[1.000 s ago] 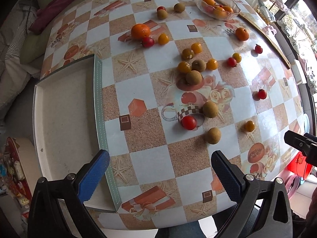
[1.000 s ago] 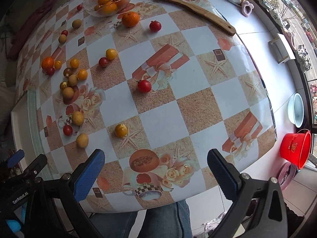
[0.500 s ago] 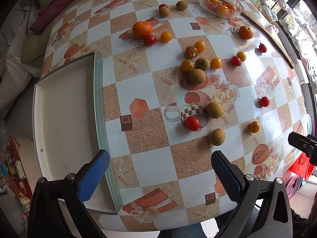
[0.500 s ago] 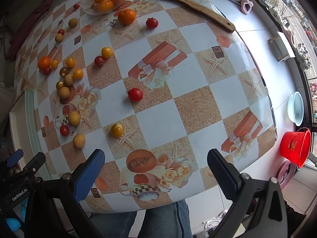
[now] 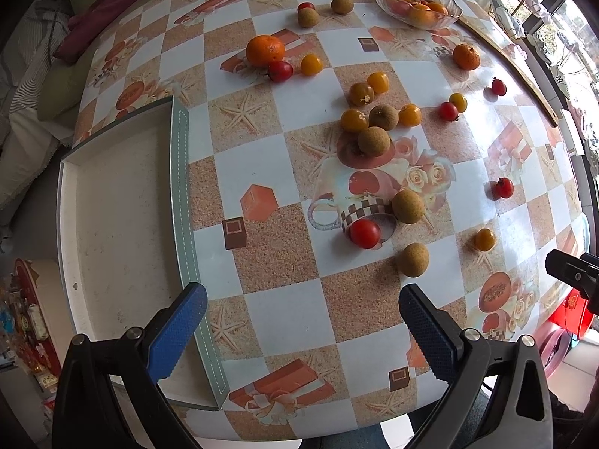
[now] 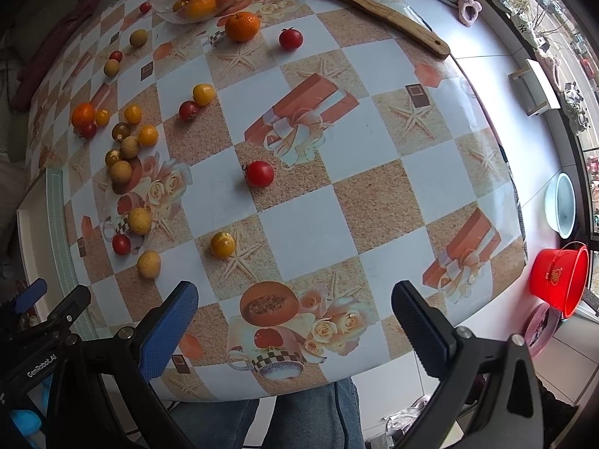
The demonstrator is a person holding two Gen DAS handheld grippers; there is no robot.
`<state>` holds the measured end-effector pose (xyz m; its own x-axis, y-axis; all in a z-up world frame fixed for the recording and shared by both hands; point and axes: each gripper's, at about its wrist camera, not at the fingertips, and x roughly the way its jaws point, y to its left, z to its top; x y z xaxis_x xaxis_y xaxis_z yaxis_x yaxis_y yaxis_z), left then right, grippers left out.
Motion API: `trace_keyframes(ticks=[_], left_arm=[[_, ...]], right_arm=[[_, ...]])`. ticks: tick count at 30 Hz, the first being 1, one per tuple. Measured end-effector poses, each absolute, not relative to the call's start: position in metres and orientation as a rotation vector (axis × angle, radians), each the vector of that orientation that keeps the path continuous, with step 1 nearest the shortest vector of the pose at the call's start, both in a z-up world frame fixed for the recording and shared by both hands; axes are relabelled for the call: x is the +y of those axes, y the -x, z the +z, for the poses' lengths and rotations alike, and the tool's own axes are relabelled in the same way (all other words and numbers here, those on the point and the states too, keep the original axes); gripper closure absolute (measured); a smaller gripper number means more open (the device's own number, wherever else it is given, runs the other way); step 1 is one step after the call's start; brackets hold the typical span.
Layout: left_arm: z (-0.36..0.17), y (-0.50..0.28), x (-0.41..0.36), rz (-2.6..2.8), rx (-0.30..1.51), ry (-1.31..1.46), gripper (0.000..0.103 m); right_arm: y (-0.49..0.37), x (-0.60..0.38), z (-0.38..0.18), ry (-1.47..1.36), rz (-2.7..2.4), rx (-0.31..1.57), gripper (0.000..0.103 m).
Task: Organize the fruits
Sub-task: 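Move both tools over the scattered fruit on the table, then grasp a red cherry tomato with the right tool while the left tool grasps another red cherry tomato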
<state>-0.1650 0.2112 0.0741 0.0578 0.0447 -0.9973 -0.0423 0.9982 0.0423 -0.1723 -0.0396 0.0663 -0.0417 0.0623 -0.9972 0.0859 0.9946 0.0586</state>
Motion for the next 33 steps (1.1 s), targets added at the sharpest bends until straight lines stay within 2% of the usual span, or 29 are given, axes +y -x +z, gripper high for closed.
trace_keyframes(ticks=[23,29,30,31,33], left_arm=[[0.028,0.141,0.215,0.037,1.494,-0.039,0.0],[0.012,0.133,0.212,0.005,1.482,-0.048,0.0],[0.009,0.131,0.211,0.0,1.477,-0.053,0.0],[0.007,0.13,0.209,-0.003,1.473,-0.057,0.006],[0.003,0.13,0.201,-0.025,1.482,-0.052,0.01]], right_arm=[[0.149,-0.028,0.035,-0.12,0.034,1.64,0.0],[0.13,-0.023,0.019,-0.097,0.051,1.619,0.004],[0.126,-0.023,0.016,-0.091,0.049,1.615,0.008],[0.122,-0.021,0.013,-0.085,0.047,1.614,0.017],[0.114,-0.021,0.007,-0.076,0.041,1.621,0.028]])
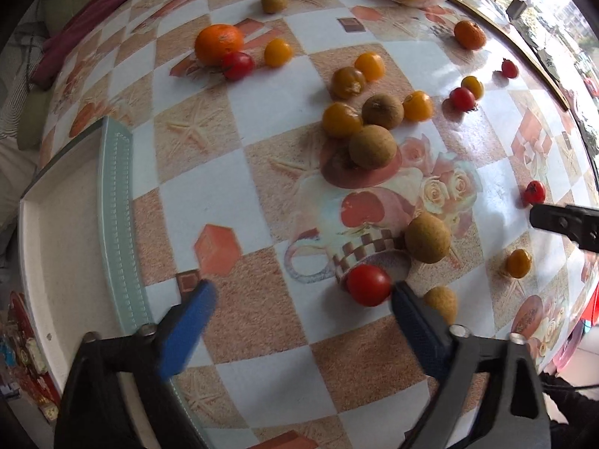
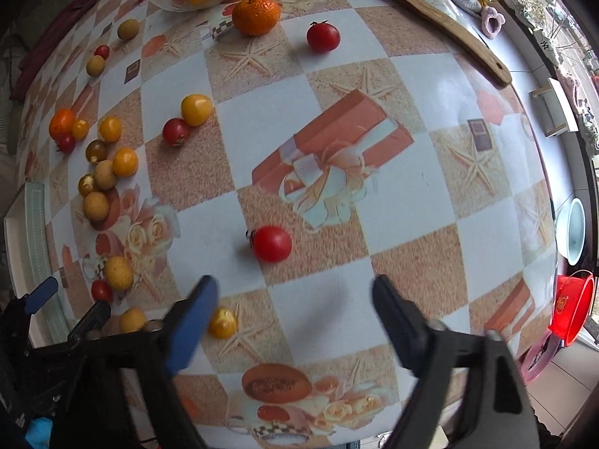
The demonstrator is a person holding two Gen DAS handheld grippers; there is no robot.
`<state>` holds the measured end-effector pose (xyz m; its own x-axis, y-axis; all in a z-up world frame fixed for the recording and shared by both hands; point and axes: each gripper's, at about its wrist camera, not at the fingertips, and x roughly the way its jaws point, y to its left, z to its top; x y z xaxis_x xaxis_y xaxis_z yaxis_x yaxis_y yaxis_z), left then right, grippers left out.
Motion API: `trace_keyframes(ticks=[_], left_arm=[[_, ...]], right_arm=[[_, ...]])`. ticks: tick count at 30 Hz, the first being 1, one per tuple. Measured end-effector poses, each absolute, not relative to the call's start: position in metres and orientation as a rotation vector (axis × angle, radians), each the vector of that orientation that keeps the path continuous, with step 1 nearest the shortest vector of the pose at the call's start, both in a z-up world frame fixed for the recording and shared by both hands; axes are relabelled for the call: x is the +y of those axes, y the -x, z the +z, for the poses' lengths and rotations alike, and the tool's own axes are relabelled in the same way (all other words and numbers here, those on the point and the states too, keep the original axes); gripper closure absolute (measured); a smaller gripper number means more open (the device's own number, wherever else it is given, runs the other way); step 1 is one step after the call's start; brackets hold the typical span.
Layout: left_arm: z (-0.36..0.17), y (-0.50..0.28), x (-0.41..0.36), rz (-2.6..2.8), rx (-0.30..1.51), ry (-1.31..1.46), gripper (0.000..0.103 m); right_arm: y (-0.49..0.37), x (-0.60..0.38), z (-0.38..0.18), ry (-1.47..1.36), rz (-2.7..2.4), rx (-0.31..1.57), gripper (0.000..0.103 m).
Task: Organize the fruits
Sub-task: 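Grasp a red cherry tomato with the right tool while the left tool grasps another red cherry tomato, then carry both red tomatoes over the white tray and open both tools to drop them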
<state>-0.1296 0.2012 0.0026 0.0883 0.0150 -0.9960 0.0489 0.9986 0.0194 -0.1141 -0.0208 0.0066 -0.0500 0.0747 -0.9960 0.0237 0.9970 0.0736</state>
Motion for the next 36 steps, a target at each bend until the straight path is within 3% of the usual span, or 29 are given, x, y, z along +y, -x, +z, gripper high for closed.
trace_keyframes(ticks=[2,3,5,8,13,23,36], left_arm=[[-0.001,0.128,0.192,-0.024,1.481,-0.058,0.015],[-0.003,0.127,0.188,-0.029,1.484,-0.064,0.025],[-0.006,0.126,0.181,-0.03,1.486,-0.061,0.028],[-0.007,0.124,0.175,-0.032,1.487,-0.045,0.038],[0.0,0.121,0.165,-0.063,1.477,-0.03,0.08],[0.029,0.12,0.177,-0.087,1.422,0.077,0.08],[0.075,0.179,0.298,0.117,1.342,0.186,0.08]], right_arm=[[0.107,-0.019,0.0,-0.07,0.038,1.627,0.033],[0.104,-0.017,-0.003,-0.068,0.041,1.63,0.038],[0.1,-0.01,-0.006,-0.05,0.047,1.623,0.04],[0.094,0.0,-0.006,-0.01,0.065,1.61,0.051],[0.092,0.02,-0.007,0.037,0.075,1.606,0.08],[0.119,0.021,0.013,-0.089,0.152,1.576,0.08],[0.12,0.131,0.054,-0.041,0.419,1.552,0.08]])
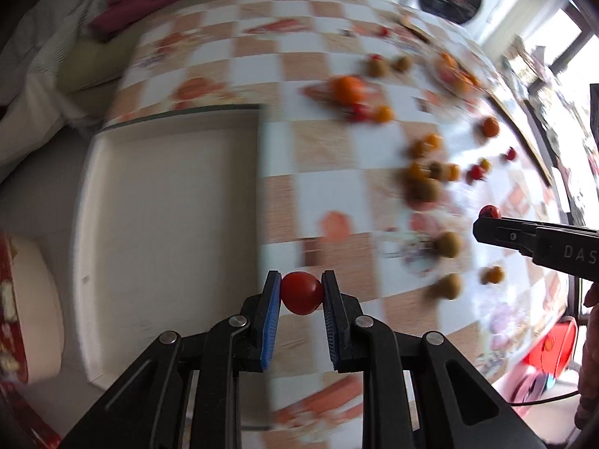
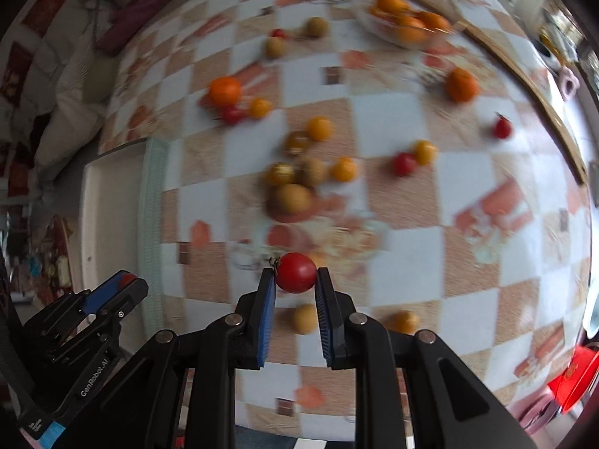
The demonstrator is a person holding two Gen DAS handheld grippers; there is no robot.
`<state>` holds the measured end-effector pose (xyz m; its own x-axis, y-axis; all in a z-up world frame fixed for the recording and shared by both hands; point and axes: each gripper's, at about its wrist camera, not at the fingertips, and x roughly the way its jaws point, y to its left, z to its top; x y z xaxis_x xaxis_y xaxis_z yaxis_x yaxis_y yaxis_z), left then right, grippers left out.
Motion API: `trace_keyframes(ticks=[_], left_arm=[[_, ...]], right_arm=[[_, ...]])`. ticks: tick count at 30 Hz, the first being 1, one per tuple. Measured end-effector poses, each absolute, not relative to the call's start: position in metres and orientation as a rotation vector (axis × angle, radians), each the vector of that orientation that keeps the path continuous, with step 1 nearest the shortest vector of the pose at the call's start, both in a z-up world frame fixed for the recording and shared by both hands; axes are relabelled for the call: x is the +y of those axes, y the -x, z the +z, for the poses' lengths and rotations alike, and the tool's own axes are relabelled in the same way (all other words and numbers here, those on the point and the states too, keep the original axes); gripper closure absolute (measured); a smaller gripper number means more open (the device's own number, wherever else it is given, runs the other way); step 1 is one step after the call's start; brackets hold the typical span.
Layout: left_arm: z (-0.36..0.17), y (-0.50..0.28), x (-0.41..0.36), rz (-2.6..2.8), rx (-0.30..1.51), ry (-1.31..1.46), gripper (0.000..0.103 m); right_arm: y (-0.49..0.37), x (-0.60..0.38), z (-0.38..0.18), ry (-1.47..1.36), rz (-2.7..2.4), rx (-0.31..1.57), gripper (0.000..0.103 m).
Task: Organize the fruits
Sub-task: 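Carry both red tomatoes over the white tray and open both tools to drop them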
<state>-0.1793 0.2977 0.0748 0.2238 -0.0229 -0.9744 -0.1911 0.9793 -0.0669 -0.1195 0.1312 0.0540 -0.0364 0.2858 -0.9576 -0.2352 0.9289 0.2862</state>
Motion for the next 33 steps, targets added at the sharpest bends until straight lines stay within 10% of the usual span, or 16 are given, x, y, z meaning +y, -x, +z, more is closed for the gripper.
trace_keyframes(ticks=[23,27,29,33], left_arm=[[0.007,0.257,0.426,0.389,1.431,0.234,0.078],[0.006,0.258,0.425,0.423,1.4,0.202,0.018],[0.008,0.26,0.425,0.423,1.378,0.198,0.018],[0.006,0.262,0.429,0.416,1.402,0.207,0.018]], right_arm=[[0.163,0.35,0.007,0.247,0.758,1.647,0.079],[0.166,0.363,-0.003,0.289,0.749,1.662,0.079],[0.166,0.366,-0.003,0.284,0.754,1.663,0.076],[0.165,0.366,0.004,0.248,0.776,1.651,0.039]])
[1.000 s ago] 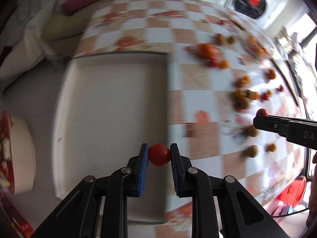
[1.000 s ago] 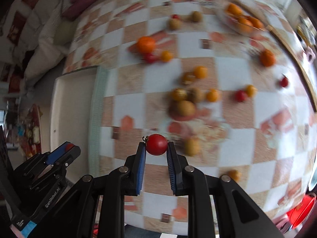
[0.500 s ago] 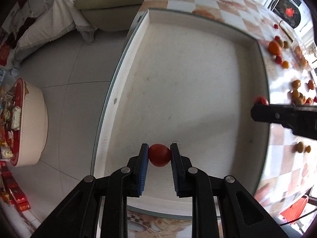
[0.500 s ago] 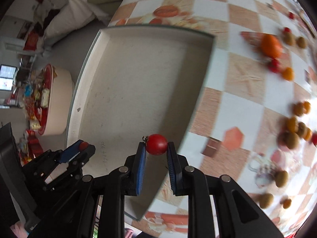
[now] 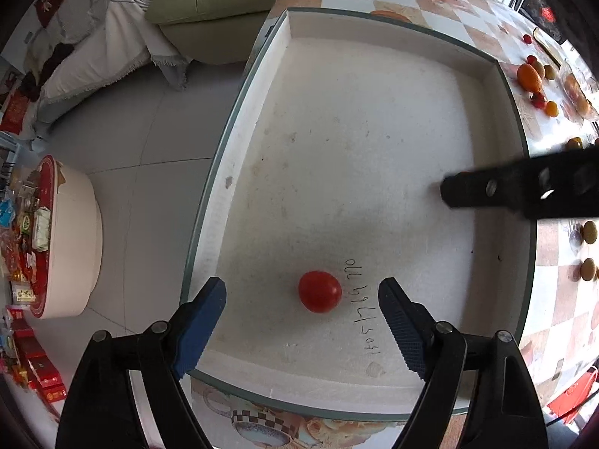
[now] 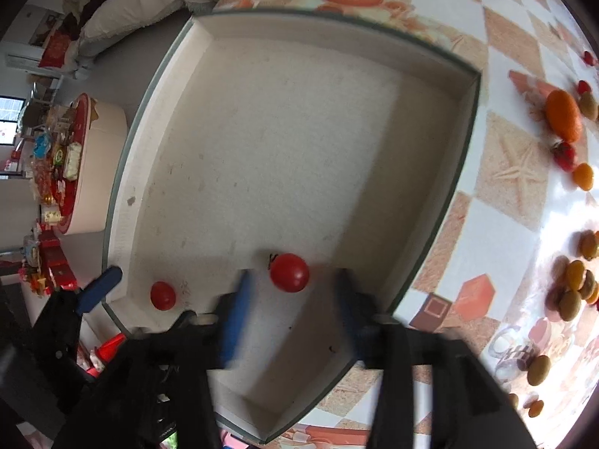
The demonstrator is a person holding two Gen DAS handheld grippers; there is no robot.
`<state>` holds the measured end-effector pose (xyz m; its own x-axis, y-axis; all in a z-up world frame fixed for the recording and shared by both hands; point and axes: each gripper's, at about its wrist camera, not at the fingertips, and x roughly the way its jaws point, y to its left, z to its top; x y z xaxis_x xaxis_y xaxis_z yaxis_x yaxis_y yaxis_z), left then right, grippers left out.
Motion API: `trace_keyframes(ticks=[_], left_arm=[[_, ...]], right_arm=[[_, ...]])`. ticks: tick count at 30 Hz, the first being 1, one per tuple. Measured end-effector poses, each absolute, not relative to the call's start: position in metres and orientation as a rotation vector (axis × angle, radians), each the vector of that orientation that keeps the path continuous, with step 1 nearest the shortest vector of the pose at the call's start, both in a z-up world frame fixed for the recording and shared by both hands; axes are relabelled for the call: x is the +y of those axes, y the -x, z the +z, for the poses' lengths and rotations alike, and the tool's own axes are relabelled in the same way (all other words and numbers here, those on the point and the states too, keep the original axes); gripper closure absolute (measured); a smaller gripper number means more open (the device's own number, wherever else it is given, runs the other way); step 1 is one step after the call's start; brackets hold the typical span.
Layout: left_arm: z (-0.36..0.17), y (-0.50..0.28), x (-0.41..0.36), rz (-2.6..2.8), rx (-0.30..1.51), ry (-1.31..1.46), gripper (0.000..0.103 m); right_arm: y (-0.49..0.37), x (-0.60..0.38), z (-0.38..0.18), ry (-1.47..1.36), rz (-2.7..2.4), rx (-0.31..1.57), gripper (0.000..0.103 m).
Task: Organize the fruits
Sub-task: 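Carry both red tomatoes over the white tray and open both tools to drop them, then grasp a yellow cherry tomato with the right tool while the left tool grasps a brown longan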
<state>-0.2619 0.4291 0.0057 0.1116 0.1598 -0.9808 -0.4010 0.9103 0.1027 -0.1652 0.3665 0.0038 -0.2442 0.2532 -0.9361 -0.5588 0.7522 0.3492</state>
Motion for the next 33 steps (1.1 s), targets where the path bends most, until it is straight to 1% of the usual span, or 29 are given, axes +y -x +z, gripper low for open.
trace_keyframes(ticks=[1,3,6,11,21,27,33], left_arm=[[0.006,0.262,0.43,0.417,1.403,0.208,0.018],[0.01,0.26,0.427,0.416,1.406,0.209,0.018],[0.02,0.257,0.42,0.405,1.402,0.2,0.018],[0.035,0.241,0.394,0.348,1.381,0.158,0.018],[0.069,0.191,0.3,0.16,1.322,0.081,0.018],[0.065,0.161,0.248,0.03,1.353,0.049,0.018],[0.049,0.138,0.202,-0.065,1.392,0.042,0.018]], right_arm=[[0.165,0.367,0.005,0.228,0.783,1.645,0.03],[0.164,0.364,0.016,0.184,0.797,1.623,0.022],[0.161,0.35,0.035,0.129,0.81,1.586,0.022],[0.149,0.313,0.049,0.087,0.713,1.56,0.022],[0.135,0.174,0.048,-0.03,0.423,1.59,0.022],[0.141,0.082,0.034,-0.081,0.25,1.612,0.022],[0.159,0.031,0.018,-0.093,0.175,1.646,0.022]])
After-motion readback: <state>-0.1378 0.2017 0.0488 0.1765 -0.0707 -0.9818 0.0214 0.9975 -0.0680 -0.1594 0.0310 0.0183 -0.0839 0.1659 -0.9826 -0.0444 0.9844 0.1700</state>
